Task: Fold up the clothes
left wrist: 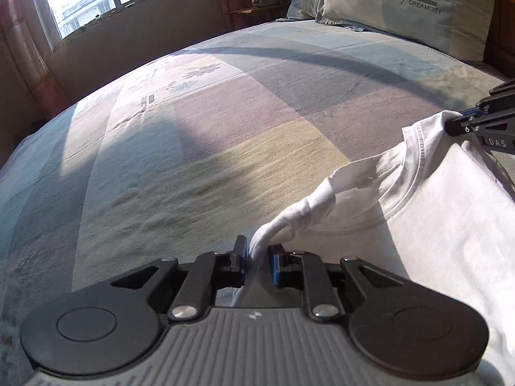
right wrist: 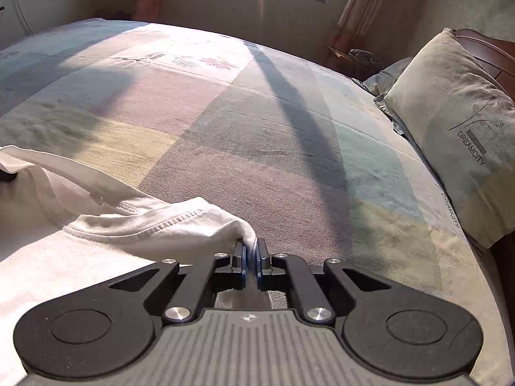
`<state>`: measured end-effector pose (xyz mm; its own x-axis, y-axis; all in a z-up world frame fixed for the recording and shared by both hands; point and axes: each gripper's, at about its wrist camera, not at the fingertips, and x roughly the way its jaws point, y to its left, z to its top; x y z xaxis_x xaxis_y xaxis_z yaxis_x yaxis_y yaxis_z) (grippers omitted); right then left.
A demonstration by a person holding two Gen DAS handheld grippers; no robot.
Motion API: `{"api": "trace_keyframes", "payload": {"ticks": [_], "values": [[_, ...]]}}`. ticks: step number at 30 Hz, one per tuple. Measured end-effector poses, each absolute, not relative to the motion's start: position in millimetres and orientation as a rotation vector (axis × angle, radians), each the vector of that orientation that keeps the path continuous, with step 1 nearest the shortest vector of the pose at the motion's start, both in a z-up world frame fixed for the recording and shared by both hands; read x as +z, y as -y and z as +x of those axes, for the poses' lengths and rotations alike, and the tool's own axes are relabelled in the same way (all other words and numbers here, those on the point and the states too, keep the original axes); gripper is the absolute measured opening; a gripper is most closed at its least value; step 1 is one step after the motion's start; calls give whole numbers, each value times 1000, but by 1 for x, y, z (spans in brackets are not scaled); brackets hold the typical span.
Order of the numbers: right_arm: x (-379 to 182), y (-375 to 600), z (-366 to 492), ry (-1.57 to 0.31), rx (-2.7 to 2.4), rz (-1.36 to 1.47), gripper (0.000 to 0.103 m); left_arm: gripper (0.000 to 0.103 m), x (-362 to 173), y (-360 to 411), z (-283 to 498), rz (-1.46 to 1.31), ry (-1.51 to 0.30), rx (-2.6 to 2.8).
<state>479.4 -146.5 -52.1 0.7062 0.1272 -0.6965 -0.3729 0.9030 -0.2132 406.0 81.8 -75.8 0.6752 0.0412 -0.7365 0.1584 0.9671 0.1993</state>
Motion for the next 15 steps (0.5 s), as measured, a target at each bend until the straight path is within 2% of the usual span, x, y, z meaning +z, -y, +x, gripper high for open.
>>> {"api": "trace_keyframes", "payload": {"ticks": [3, 5, 7, 8, 12, 14, 15], "values": [[-63, 152, 480, -803, 317, -275, 14, 19, -82, -88, 401, 218, -888, -81], [-61, 160, 467, -800, 342, -250, 22, 23, -76, -95, 387, 199, -892, -96], [-51, 175, 452, -796, 373, -219, 28, 39, -70, -101, 373, 180, -896, -112], [-46, 184, 444, -800, 387, -200, 33, 39, -68, -104, 366, 170, -898, -120], [-31, 213, 405, -821, 427, -125, 39, 41, -56, -117, 336, 130, -908, -155], [-31, 230, 385, -865, 437, -61, 41, 50, -53, -118, 313, 100, -927, -195], [-33, 240, 374, -890, 439, -18, 41, 58, -53, -117, 297, 90, -941, -214]]}}
